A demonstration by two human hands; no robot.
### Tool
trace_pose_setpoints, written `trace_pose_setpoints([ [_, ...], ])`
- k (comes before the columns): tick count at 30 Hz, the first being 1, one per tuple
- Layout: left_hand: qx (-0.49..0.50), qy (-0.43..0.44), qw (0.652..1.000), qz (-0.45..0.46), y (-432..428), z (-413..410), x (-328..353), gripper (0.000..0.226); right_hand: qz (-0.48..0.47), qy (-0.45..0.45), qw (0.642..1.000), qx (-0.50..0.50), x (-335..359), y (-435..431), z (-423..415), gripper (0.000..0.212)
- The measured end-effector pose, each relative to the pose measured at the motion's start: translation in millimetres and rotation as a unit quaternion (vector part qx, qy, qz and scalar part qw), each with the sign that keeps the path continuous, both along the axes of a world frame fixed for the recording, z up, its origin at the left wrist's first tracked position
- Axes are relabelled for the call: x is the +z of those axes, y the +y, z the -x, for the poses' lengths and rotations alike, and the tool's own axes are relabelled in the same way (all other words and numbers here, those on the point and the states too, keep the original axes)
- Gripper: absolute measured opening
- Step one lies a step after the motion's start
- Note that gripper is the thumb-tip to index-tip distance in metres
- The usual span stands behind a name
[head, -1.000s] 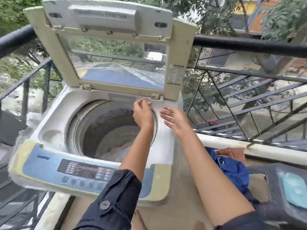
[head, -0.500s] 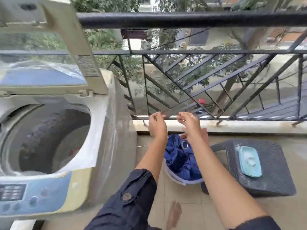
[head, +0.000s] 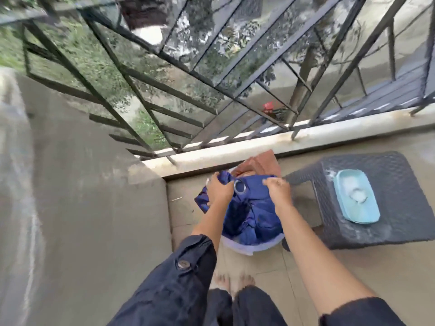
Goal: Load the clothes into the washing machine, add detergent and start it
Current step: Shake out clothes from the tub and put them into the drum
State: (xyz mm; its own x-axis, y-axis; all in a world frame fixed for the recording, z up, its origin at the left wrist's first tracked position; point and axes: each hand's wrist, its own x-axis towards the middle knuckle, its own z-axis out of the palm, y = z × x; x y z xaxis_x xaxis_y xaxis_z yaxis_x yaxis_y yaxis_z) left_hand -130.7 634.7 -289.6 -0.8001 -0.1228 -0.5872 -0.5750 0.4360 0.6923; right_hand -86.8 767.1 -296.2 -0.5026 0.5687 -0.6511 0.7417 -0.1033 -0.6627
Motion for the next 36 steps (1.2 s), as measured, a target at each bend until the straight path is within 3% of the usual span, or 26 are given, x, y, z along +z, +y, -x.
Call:
trace_pose_setpoints([
  [1, -0.025, -0.006, 1.0, 0.017, 5, 2, -24, 0.022, -0.01, -0.02, 1.0, 0.008, -25, 4, -2, 0.023],
  [3, -0.069, -0.071, 0.994, 0.052, 12, 3, -62, 0.073, -0.022, -0.045, 0.999, 0.013, -68, 8, -7, 0.035],
  [4, -0.092, -0.107, 0.987, 0.073, 17, 4, -81, 0.088, -0.023, -0.057, 0.998, 0.011, -92, 10, -10, 0.046],
  [9, -0.207, -0.124, 0.963, 0.12, 27, 0, -176, 0.094, 0.033, -0.095, 0.995, 0.009, -183, 9, -20, 0.108],
  [12, -0.206, -0.107, 0.963, 0.137, 35, -4, -214, 0.079, 0.034, -0.115, 0.993, -0.011, -216, 5, -12, 0.12],
  [15, -0.182, -0.082, 0.969, 0.147, 44, -4, -231, 0.061, -0.036, -0.148, 0.988, -0.016, -233, -2, -7, 0.108],
  [18, -0.135, -0.036, 0.983, 0.118, 40, 4, -235, 0.048, -0.11, -0.152, 0.982, -0.021, -241, 2, -14, 0.078],
  [23, -0.081, -0.025, 0.995, 0.05, 37, -13, -202, 0.044, -0.12, -0.095, 0.986, -0.068, -215, 2, -20, 0.033],
  [29, -0.08, -0.011, 0.996, 0.029, 37, -23, -131, 0.055, -0.094, -0.066, 0.99, -0.081, -152, -2, -28, 0.036],
  [36, -0.063, 0.049, 0.995, 0.065, 42, -19, -41, 0.047, -0.054, 0.007, 0.99, -0.128, -54, 2, -25, 0.021],
])
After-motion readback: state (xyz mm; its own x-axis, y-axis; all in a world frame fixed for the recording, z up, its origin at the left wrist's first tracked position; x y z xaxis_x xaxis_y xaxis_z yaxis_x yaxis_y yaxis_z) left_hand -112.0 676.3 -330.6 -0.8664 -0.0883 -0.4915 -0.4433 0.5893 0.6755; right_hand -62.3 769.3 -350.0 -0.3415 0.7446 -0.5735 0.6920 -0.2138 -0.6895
